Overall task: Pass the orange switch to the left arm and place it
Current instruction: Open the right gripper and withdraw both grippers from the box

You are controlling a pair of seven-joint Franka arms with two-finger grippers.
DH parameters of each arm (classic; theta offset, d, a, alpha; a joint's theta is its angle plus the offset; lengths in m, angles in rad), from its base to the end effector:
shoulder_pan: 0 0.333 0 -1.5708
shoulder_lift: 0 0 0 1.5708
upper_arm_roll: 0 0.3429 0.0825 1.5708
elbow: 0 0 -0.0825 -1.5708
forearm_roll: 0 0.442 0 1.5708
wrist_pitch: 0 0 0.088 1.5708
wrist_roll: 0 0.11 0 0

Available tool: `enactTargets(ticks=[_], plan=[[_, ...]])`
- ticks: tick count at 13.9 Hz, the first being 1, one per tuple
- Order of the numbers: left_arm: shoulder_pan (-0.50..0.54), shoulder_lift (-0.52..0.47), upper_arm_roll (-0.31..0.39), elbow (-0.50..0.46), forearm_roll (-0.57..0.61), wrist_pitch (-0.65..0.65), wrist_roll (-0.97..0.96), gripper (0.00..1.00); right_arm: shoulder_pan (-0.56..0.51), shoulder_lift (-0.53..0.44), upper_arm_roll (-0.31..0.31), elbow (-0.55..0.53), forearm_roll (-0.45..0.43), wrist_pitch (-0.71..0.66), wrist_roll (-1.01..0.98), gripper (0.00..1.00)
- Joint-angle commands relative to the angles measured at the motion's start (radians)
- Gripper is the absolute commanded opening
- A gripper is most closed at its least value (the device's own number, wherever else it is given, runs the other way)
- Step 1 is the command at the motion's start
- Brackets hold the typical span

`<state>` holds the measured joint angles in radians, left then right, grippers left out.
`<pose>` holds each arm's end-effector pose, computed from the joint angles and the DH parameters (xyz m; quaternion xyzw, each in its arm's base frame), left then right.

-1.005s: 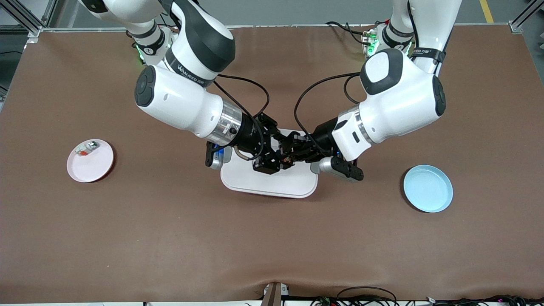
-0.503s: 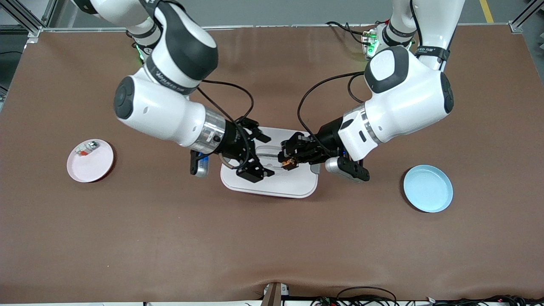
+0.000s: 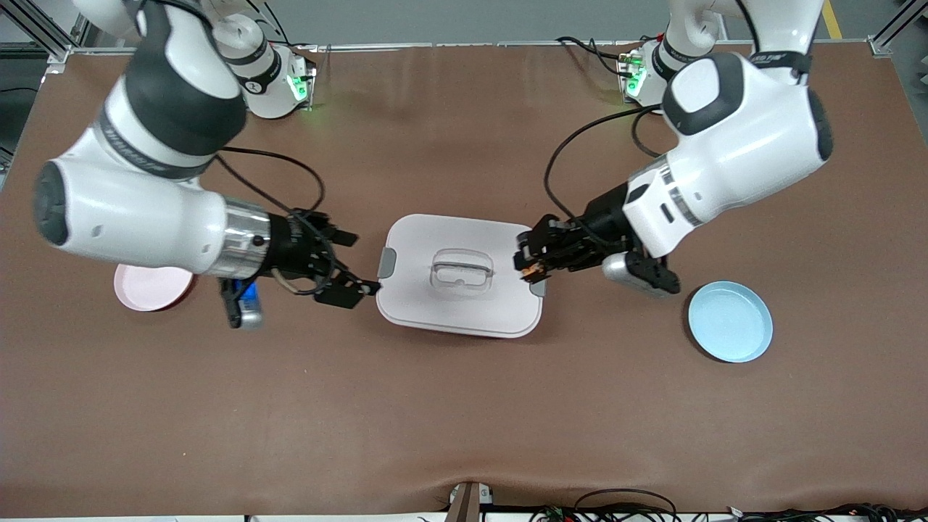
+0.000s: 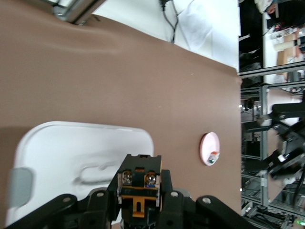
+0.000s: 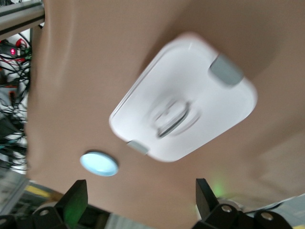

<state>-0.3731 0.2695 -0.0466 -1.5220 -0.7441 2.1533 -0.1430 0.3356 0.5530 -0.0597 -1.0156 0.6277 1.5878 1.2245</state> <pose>0.6690 -0.3262 0.5653 0.9253 0.0164 0.0661 0.3732 0.7304 0.2882 0.5758 -0.8513 0.4346 0.1943 0.2206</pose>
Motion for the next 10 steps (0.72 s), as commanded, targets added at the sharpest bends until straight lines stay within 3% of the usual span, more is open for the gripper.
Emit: enactTargets(ticks=[1, 5, 10], plan=[[0.077, -0.084, 0.001, -0.066, 0.049, -0.151, 0.002, 0.0, -0.045, -0.019, 0.011, -0.006, -0.093, -0.099, -0.191, 1.0], [0.204, -0.141, -0.001, -0.061, 0.326, -0.367, 0.008, 0.0, -0.13, -0.041, 0.009, -0.006, -0.239, -0.29, -0.494, 1.0], [0.287, -0.144, -0.001, -0.061, 0.541, -0.429, 0.049, 0.0, -0.231, -0.054, 0.009, -0.008, -0.44, -0.442, -0.874, 1.0]])
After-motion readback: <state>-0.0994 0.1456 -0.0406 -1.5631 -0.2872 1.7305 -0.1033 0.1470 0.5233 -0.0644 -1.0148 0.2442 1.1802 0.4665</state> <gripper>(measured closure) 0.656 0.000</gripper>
